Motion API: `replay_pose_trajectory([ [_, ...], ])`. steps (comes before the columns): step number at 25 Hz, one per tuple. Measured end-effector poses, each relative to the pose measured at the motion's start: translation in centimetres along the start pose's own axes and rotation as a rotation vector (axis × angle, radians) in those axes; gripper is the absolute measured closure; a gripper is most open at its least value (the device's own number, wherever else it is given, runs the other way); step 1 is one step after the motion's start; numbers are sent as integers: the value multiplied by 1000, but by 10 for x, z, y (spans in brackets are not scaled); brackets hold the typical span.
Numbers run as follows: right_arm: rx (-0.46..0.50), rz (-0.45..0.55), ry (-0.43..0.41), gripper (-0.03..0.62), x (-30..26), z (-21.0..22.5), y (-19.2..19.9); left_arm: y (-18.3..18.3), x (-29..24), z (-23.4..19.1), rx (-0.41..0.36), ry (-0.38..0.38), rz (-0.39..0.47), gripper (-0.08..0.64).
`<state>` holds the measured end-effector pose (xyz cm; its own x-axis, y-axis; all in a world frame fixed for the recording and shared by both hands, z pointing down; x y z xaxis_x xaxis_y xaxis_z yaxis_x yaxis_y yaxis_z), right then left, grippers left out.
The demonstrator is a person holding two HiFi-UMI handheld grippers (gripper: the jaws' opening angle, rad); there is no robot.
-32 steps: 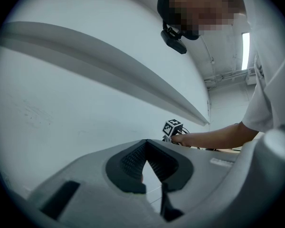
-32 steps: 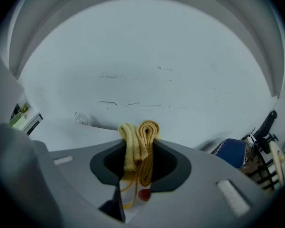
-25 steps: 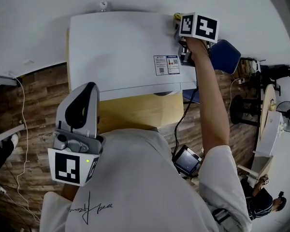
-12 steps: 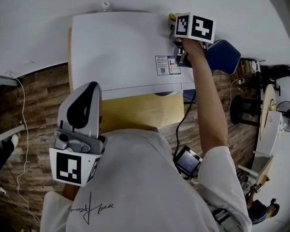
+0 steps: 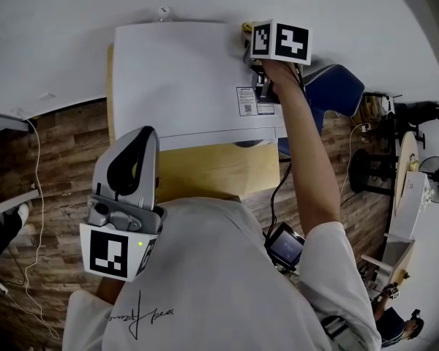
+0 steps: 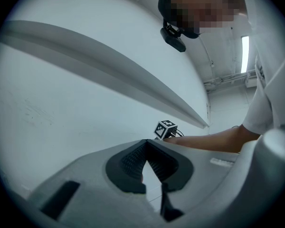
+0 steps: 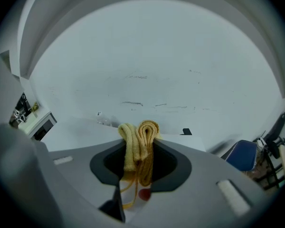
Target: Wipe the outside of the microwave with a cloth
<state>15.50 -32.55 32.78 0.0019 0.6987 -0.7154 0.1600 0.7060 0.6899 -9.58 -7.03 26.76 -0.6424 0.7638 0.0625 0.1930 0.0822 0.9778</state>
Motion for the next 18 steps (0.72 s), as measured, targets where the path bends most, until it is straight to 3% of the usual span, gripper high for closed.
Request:
replay_pose_trajectory([
  [18, 40, 22, -136, 472, 5, -87, -11, -8, 11, 1, -10, -23, 20, 561],
])
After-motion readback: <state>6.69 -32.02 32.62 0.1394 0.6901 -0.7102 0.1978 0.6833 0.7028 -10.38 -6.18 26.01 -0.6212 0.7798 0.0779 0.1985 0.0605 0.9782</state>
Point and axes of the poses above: the fingertips, and each gripper's own axes: x backward along the fingers, z to its right, y out of its underside, the point moved 6 cm from there along x, backward along the fingers, and after that the axes turned 8 degrees about y, right-handed, at the moved point
